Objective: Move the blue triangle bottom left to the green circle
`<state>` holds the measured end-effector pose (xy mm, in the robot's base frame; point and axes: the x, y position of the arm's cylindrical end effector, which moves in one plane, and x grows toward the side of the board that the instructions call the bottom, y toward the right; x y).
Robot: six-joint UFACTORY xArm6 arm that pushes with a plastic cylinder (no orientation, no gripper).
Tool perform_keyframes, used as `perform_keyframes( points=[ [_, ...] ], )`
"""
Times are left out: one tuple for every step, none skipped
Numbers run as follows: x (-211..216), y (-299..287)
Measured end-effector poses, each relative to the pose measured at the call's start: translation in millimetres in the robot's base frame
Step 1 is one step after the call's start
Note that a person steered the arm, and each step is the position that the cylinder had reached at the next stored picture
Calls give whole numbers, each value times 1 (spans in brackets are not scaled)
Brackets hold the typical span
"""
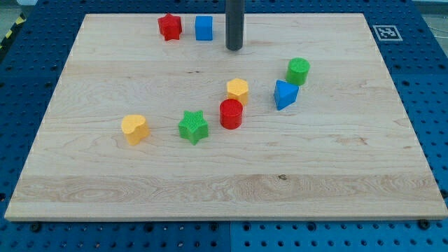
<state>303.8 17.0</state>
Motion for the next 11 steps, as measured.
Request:
perform_keyframes(
  points=[
    [26, 2],
    [39, 13],
    [40, 26],
    [40, 46],
    [49, 64],
    [68, 74],
    [89, 76],
    [105, 77],
    [113, 84],
    [114, 100],
    [113, 120]
  ],
)
